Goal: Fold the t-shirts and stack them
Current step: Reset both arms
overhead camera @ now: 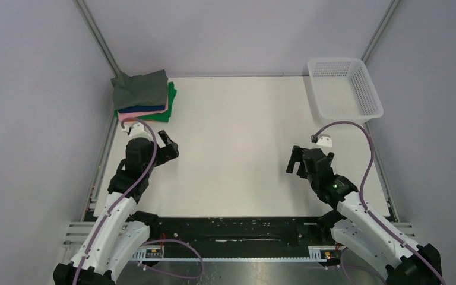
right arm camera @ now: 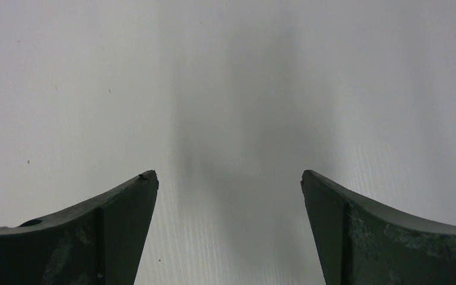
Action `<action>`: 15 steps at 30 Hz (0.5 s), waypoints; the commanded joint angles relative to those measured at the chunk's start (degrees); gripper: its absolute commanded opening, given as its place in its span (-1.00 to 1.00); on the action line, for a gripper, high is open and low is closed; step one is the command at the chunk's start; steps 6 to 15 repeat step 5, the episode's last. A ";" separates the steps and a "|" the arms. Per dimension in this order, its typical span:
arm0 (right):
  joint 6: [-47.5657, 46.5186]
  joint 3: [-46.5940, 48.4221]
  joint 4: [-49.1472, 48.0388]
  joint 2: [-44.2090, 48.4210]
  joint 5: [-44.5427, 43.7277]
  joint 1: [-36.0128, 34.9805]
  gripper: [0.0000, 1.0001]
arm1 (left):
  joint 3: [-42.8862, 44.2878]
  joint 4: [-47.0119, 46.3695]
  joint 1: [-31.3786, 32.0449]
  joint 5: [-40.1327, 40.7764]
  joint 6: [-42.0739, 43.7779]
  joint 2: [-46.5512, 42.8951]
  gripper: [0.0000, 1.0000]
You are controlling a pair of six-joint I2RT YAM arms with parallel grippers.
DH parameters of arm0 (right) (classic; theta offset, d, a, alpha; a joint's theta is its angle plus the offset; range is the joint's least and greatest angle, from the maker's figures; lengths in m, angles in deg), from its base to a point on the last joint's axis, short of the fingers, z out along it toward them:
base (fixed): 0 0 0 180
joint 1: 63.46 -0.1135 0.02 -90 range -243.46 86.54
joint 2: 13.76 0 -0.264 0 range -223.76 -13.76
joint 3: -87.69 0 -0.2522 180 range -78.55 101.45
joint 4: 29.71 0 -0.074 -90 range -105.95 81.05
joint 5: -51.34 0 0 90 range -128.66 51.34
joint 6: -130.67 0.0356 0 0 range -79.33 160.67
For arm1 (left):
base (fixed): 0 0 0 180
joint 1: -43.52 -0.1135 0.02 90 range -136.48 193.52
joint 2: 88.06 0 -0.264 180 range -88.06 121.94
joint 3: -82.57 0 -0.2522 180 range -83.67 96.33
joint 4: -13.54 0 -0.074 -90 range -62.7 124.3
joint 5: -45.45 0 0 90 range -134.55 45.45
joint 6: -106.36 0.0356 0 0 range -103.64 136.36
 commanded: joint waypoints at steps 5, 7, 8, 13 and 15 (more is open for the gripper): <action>0.99 -3.74 -5.87 7.46 -4.98 0.26 0.99 | 1.31 -2.89 -0.15 -0.79 -0.94 0.50 0.98; 0.99 -3.74 -5.87 7.46 -4.98 0.26 0.99 | 1.31 -2.89 -0.15 -0.79 -0.94 0.50 0.98; 0.99 -3.74 -5.87 7.46 -4.98 0.26 0.99 | 1.31 -2.89 -0.15 -0.79 -0.94 0.50 0.98; 0.99 -3.74 -5.87 7.46 -4.98 0.26 0.99 | 1.31 -2.89 -0.15 -0.79 -0.94 0.50 0.98; 0.99 -3.74 -5.87 7.46 -4.98 0.26 0.99 | 1.31 -2.89 -0.15 -0.79 -0.94 0.50 0.98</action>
